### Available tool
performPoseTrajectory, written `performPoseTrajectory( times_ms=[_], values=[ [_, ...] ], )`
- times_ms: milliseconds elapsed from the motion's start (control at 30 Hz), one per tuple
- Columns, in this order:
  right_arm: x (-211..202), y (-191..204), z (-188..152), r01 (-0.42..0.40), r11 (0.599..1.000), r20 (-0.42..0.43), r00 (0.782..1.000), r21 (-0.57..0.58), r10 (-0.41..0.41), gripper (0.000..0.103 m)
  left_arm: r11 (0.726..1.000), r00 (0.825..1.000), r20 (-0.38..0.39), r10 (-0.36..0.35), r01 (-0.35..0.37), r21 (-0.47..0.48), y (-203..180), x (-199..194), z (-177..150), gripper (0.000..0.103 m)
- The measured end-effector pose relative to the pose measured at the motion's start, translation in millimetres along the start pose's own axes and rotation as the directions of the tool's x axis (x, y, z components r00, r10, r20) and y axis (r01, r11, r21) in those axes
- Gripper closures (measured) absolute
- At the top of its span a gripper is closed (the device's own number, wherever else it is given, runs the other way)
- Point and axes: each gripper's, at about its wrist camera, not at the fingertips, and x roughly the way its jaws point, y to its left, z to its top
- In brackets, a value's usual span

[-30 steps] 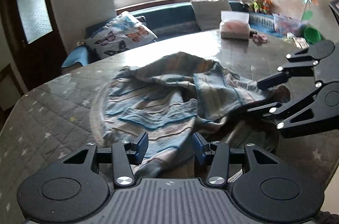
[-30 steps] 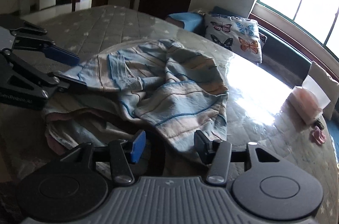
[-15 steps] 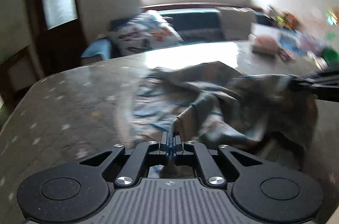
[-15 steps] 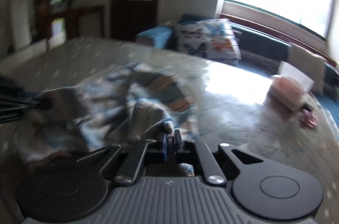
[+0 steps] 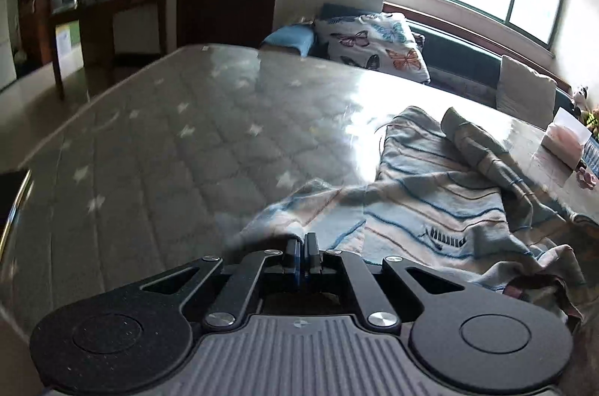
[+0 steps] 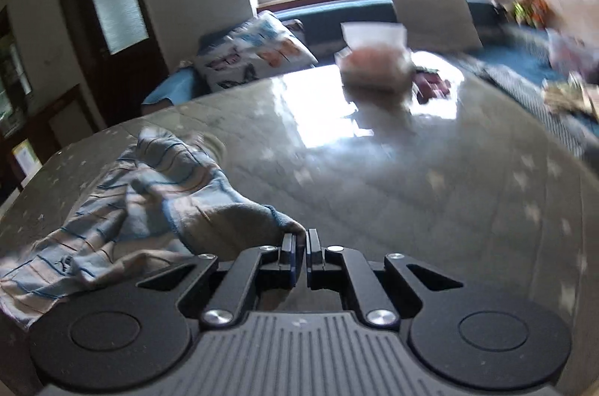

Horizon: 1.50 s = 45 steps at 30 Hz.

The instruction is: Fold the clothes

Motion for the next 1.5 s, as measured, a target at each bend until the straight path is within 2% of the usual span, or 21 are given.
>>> performPoseTrajectory(
  times_ms=[200,267,367,400,433,500,533,567,600,700,733,800,833,900,967,1067,1200,1267,1333,1500],
  values=[
    [-4,-15,-17,0.022,1.000,-0.080,0.997,0.010,-0.021,0.096,1.000,0.998,-0.061,0.004,-0.004,-0.007,14,-4,-12,0.100],
    [-6,-16,-19,0.028,1.000,-0.091,0.995,-0.003,-0.028,0.081,1.000,0.998,-0.069,0.014,-0.013,0.011,13,-5,-15,0.096],
    [-9,-12,-22,0.033,0.998,-0.098,0.994,-0.048,-0.038,0.073,0.999,0.998,-0.061,0.021,-0.018,0.039,10,-8,-16,0.094],
    [-9,-8,-22,0.035,0.997,-0.099,0.994,-0.074,-0.042,0.071,0.999,0.998,-0.057,0.024,-0.021,0.047,9,-9,-16,0.089],
    [-9,-5,-22,0.036,0.994,-0.099,0.994,-0.101,-0.047,0.065,0.998,0.998,-0.052,0.029,-0.026,0.051,9,-11,-15,0.075],
    [-9,3,-23,0.040,0.988,-0.099,0.994,-0.151,-0.055,0.063,0.998,0.999,-0.035,0.040,-0.038,0.059,7,-15,-14,0.063],
    [-9,7,-23,0.042,0.984,-0.099,0.993,-0.176,-0.060,0.059,0.997,0.999,-0.025,0.042,-0.040,0.067,7,-16,-13,0.060],
    [-7,11,-24,0.036,0.979,-0.101,0.993,-0.201,-0.057,0.049,0.996,0.999,-0.018,0.043,-0.042,0.073,7,-18,-12,0.057],
    [-5,16,-24,0.030,0.974,-0.103,0.993,-0.226,-0.055,0.045,0.996,0.999,-0.015,0.046,-0.045,0.075,7,-18,-11,0.049],
    [0,29,-26,0.013,0.954,-0.110,0.993,-0.299,-0.048,0.043,0.995,0.998,-0.006,0.057,-0.057,0.081,7,-19,-8,0.044],
    [2,34,-27,0.007,0.946,-0.112,0.993,-0.323,-0.045,0.042,0.995,0.998,-0.003,0.061,-0.060,0.083,6,-20,-7,0.038],
    [5,37,-24,-0.007,0.944,-0.105,0.994,-0.329,-0.029,0.042,0.994,0.998,0.009,0.067,-0.067,0.089,4,-21,-5,0.031],
    [5,37,-19,-0.020,0.948,-0.090,0.996,-0.318,-0.009,0.041,0.993,0.998,0.016,0.068,-0.069,0.095,3,-21,-4,0.031],
    [2,30,-8,-0.021,0.966,-0.048,0.999,-0.259,0.009,0.035,0.992,0.997,0.026,0.071,-0.073,0.106,0,-21,-1,0.028],
    [-2,19,3,-0.015,0.984,0.001,1.000,-0.178,0.015,0.033,0.990,0.997,0.036,0.071,-0.075,0.116,-4,-20,2,0.024],
    [-8,-12,12,0.016,1.000,0.048,0.999,0.007,-0.016,0.030,0.989,0.997,0.034,0.064,-0.068,0.134,-11,-16,3,0.021],
    [-5,-36,5,0.085,0.992,0.008,0.996,0.090,-0.086,0.030,0.986,0.998,0.024,0.052,-0.055,0.157,-20,-9,5,0.018],
    [-8,-35,-2,0.091,0.995,0.001,0.996,0.046,-0.091,0.030,0.984,0.999,0.019,0.044,-0.047,0.172,-26,-5,5,0.015],
    [-15,-25,-4,0.057,0.998,0.017,0.998,-0.018,-0.056,0.030,0.982,0.999,0.017,0.035,-0.038,0.183,-31,-2,6,0.014],
    [-13,12,-4,-0.026,0.986,-0.001,1.000,-0.166,0.026,0.033,0.975,0.999,0.025,0.028,-0.033,0.219,-43,8,8,0.009]
  ],
)
